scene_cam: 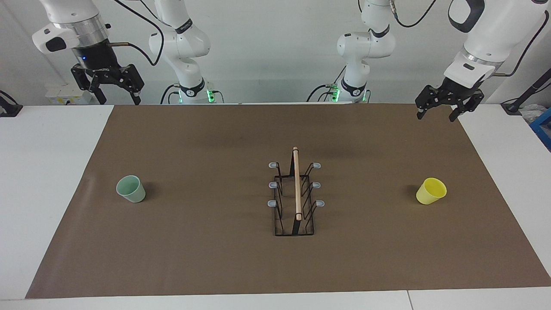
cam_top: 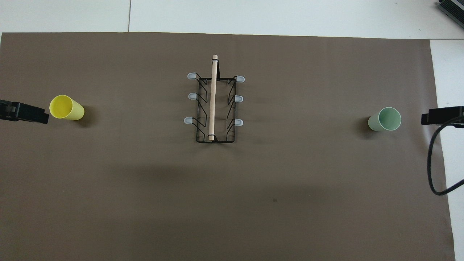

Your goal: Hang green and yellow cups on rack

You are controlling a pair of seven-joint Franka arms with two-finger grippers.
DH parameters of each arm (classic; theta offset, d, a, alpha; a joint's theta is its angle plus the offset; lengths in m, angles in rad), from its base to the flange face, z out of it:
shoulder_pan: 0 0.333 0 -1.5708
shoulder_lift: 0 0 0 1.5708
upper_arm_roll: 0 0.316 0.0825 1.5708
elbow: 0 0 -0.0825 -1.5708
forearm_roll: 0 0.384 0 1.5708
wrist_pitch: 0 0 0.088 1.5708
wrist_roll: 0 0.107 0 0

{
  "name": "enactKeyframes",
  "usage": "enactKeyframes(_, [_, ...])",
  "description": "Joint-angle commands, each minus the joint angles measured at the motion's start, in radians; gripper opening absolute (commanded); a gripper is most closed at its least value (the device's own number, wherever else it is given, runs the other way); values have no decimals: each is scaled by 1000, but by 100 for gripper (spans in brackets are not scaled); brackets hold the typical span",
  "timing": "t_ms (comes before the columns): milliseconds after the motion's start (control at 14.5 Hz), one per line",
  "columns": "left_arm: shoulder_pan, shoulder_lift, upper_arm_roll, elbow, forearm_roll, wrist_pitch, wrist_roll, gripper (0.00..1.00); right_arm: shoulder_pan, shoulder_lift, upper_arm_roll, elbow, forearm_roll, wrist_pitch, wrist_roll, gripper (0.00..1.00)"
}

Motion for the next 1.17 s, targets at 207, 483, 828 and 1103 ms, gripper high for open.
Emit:
enactKeyframes(207, [12, 205, 23, 234, -1, -57, -16, 100, -13, 1, 8, -1, 15, -8, -15, 100])
enactKeyframes(483, [0, 393, 144, 414, -112, -101, -118, 100, -13, 3, 8, -16, 15, -1, -18, 100])
enactKeyframes(828, [-2, 558, 210, 534, -180, -96, -328, 100, -10, -1, 8, -75, 15, 70, -20, 100])
enactKeyframes(1103, [-3, 682, 305, 577, -284, -75, -574, 100, -8, -1, 8, -144, 15, 142, -18, 100])
